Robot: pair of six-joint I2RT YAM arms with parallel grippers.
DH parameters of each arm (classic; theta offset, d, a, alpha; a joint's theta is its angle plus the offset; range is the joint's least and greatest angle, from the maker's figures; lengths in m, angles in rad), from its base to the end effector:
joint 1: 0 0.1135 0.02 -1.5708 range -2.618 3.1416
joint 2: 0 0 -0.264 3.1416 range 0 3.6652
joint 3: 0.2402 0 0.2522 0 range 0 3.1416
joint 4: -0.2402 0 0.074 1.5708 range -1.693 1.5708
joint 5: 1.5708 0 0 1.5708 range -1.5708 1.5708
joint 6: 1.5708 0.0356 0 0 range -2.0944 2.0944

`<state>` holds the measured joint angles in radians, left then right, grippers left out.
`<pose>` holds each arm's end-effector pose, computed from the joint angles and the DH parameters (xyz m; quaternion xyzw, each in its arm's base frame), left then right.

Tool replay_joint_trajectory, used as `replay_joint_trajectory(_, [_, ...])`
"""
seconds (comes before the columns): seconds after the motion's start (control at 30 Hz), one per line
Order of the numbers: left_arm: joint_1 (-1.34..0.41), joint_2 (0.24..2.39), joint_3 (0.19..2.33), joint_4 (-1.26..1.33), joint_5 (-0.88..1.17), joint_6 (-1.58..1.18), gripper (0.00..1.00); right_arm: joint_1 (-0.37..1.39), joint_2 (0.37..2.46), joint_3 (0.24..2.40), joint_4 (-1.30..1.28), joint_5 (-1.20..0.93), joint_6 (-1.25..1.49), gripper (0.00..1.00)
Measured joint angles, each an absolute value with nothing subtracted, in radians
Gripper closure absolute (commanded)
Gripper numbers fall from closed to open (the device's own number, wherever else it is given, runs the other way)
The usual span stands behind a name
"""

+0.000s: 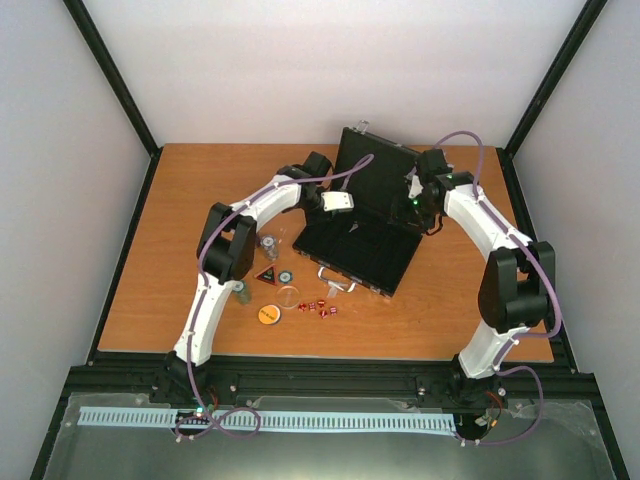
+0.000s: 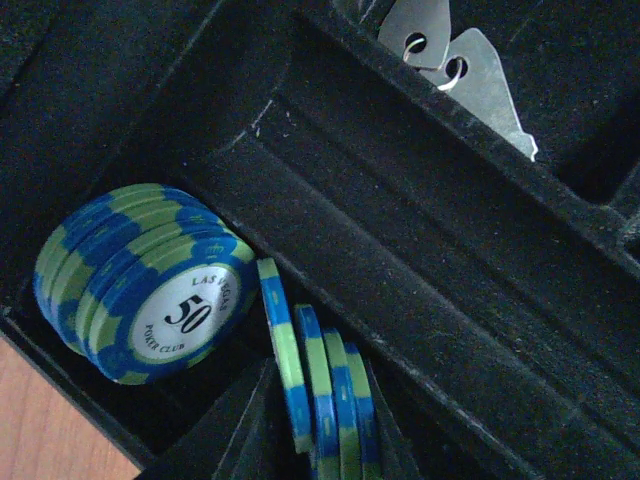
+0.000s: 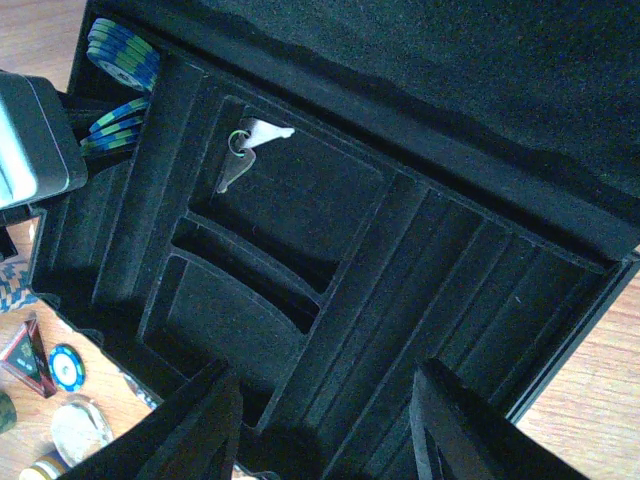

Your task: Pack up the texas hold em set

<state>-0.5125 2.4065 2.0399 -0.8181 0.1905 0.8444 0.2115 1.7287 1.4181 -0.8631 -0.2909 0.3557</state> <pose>0.4386 -0.2545 0.1578 0.6273 0.7492 -0.0605 0.2038 0.3448 0.0845 0.2568 0.0414 0.9695 0.1910 0.1476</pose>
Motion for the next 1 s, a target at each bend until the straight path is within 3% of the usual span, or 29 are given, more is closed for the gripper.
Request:
replay_joint_trajectory(0.07, [-0.513,2.407,2.040,-0.815,0.187,0.845,0.71,0.212,1.732,1.418,-0.863,-0.292,0.355,0.51])
replay_joint_trajectory(0.57, [-0.514,2.407,2.045,-0.809,0.164,0.846,0.70,0.212,1.737,1.417,-0.863,-0.311,0.356,0.52])
replay_joint_trajectory(1.0, [-0.516,2.407,2.053,-0.808,0.137,0.853,0.62,0.212,1.737,1.400,-0.859,-0.324,0.356,0.53])
